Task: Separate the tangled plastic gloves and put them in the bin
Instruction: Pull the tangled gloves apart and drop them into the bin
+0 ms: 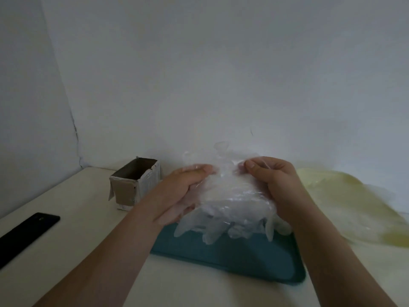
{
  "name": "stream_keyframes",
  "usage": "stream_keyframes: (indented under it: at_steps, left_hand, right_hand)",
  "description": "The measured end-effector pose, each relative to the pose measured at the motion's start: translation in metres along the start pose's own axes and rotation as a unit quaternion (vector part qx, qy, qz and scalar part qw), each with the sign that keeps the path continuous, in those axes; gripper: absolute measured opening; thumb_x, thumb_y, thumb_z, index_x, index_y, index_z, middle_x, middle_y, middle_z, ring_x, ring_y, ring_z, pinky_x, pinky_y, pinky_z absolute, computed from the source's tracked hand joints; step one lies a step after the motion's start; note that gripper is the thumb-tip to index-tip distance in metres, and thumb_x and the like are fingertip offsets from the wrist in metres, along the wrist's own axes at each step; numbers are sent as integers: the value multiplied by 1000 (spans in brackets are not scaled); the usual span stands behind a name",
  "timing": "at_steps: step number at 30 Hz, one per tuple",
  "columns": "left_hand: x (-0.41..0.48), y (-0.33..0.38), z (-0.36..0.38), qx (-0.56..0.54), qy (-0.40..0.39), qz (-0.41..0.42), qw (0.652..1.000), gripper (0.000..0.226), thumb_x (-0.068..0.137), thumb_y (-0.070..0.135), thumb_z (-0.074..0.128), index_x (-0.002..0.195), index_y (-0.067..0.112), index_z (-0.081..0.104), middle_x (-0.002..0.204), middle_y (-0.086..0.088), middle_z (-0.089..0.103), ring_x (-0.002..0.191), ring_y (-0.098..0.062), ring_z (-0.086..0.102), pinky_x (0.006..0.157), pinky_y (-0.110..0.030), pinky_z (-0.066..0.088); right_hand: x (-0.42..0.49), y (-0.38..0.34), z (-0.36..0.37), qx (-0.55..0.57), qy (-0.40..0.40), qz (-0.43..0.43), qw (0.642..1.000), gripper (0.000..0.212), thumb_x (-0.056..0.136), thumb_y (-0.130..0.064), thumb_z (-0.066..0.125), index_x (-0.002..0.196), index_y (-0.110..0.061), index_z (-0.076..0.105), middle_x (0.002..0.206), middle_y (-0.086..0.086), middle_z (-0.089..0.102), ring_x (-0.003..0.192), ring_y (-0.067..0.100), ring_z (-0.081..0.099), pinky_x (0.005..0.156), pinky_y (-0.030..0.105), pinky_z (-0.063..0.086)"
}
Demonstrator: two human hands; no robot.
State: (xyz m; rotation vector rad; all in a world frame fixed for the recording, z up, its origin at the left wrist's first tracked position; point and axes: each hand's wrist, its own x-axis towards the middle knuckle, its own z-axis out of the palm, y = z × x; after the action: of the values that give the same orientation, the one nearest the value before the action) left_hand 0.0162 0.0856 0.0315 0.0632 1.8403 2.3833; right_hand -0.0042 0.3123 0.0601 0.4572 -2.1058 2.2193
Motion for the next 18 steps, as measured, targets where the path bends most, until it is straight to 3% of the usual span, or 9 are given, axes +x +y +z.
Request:
stream_keyframes:
  at_steps: [2,4,6,7,8,11,14,16,18]
  left_hand:
    - [3,3,9,2,9,-7,1000,33,85,34,76,113,17,81,127,-9,75,124,-30,66,114,-51,46]
    - [9,5,28,31,34,-12,999,25,88,32,76,108,19,83,115,-5,78,110,-26,65,113,-51,46]
    - [16,5,37,43,70,-3,997,16,96,26,72,104,18,83,91,3,76,82,-13,63,84,-31,59]
    - [19,7,45,30,82,-3,996,14,98,23,71,103,16,82,88,3,74,72,-10,64,71,-27,56]
    - [22,8,57,13,86,-6,996,13,98,20,70,102,15,81,91,-1,74,70,-12,66,69,-28,54]
    - [30,14,80,-25,79,10,997,10,101,12,65,102,8,74,99,-11,75,84,-24,72,80,-38,61]
    - [33,26,95,-22,57,47,997,9,100,9,67,106,6,73,110,-15,77,96,-29,77,84,-41,64]
    - [31,36,106,-7,23,63,998,9,101,9,64,105,8,73,125,-19,73,106,-32,76,91,-44,61]
    - [24,45,115,-3,-3,82,997,13,105,10,57,106,10,70,126,-19,73,108,-33,75,93,-46,61]
  right_hand:
    - [-4,-10,-19,-59,0,-17,998,15,94,-16,70,89,-8,82,82,19,75,55,19,59,49,25,47]
    - [-14,-26,-49,-119,21,-33,992,16,96,-20,70,91,-11,82,82,17,75,56,18,56,49,25,42]
    - [-19,-39,-72,-158,35,-40,986,15,97,-22,69,95,-13,81,93,8,79,73,22,68,61,31,50]
    - [-22,-46,-85,-173,46,-39,983,15,97,-22,69,98,-13,81,96,6,79,82,23,72,67,35,54]
    - [-28,-54,-101,-187,54,-35,980,15,97,-23,69,100,-12,80,96,5,80,87,24,74,70,38,57]
    - [-35,-70,-139,-231,55,-6,971,11,98,-21,70,102,-15,78,89,6,80,70,24,72,54,34,54]
    - [-32,-77,-172,-312,100,11,945,11,97,-21,68,93,-20,78,77,5,78,47,13,47,42,21,32]
    - [-25,-77,-190,-352,99,25,930,19,94,-23,69,78,-13,72,69,5,75,48,14,39,43,20,28]
    - [-16,-71,-198,-381,94,31,919,27,91,-23,69,75,-2,66,67,7,73,53,17,40,43,19,31]
